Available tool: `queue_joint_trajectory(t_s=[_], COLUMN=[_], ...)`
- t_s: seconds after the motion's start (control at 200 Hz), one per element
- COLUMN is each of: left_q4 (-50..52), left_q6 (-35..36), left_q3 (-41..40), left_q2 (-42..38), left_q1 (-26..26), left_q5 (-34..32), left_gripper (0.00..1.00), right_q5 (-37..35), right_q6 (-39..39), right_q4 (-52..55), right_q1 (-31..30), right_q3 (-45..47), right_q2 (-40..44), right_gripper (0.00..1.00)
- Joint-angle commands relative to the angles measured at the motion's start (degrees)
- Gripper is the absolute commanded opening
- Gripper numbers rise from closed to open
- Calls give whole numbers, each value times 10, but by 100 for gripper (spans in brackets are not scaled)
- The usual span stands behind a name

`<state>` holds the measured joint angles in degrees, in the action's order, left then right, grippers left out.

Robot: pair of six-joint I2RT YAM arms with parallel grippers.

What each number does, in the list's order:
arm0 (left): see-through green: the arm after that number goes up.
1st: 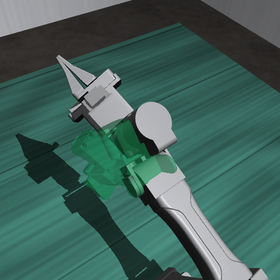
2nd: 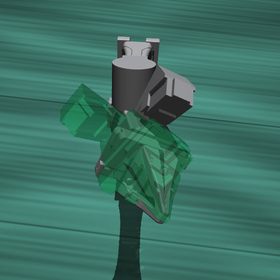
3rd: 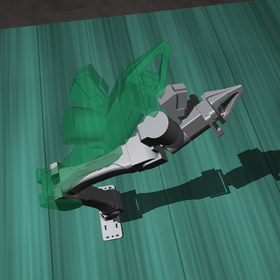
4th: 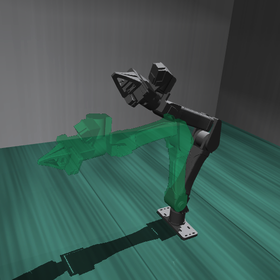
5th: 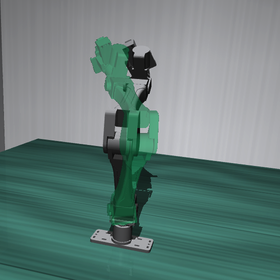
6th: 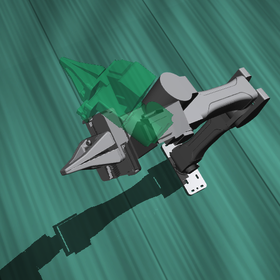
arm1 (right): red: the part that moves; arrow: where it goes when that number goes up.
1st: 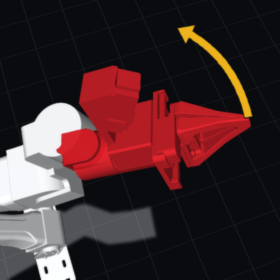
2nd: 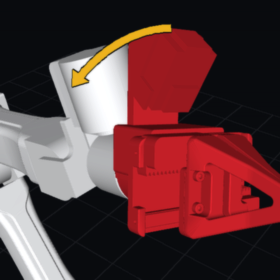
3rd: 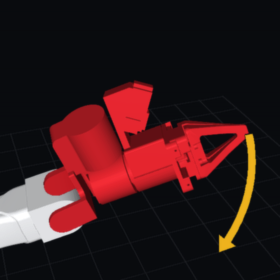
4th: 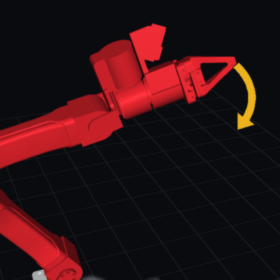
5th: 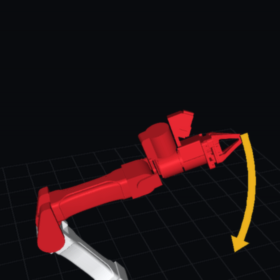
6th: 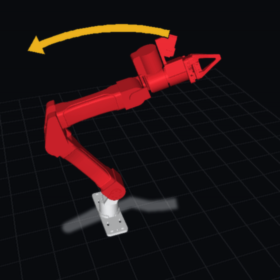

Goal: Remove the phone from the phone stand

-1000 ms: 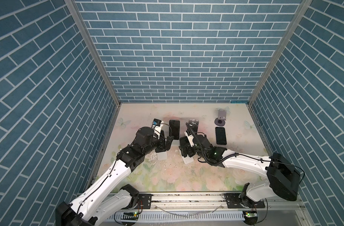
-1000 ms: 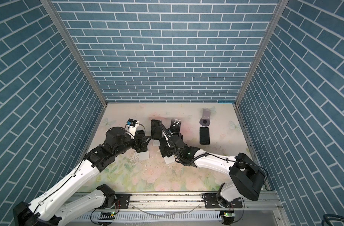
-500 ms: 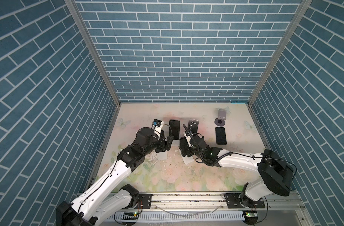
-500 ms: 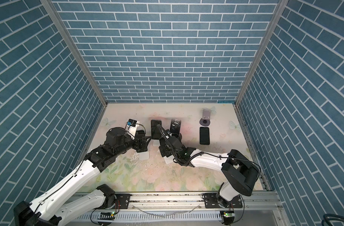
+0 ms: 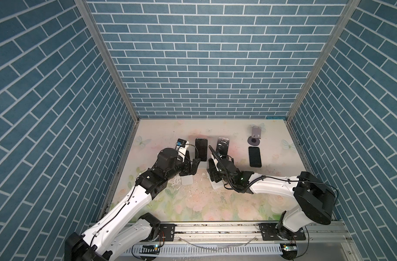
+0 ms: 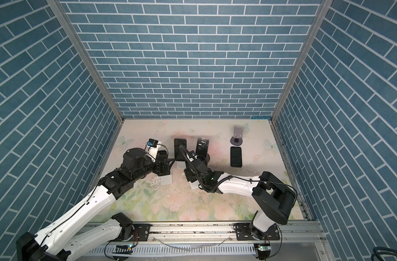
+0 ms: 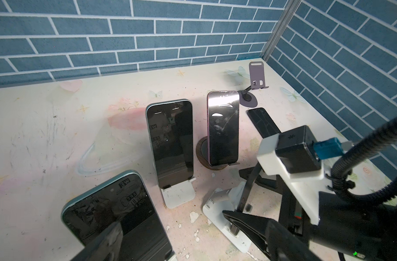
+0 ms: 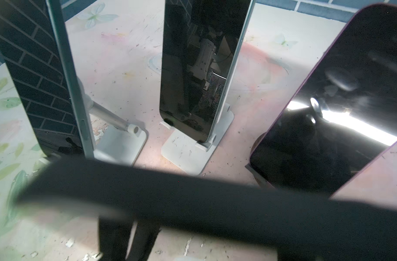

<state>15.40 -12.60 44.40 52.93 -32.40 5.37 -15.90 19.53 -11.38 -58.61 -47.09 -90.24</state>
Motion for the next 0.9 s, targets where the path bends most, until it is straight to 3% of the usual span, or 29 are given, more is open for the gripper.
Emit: queue_joint_trajectory(t_s=[0.0, 0.225, 0.895], left_q4=[-11, -12, -8], left_q6=[6, 6, 9], left_q3=[-7, -7, 7], left_q2=[-10, -6, 11], left_q1=[-3, -2, -3], left_q5=[-3, -4, -5], left_gripper=[100, 100, 100], right_q5=[-20, -16, -43], right_q6=[1, -6, -2], right_q4=[0, 5, 51], right_q1=[-3, -4, -7], right_q3=[-23, -32, -51], right_q2=[-8, -9, 77], right_gripper=[70, 54, 50])
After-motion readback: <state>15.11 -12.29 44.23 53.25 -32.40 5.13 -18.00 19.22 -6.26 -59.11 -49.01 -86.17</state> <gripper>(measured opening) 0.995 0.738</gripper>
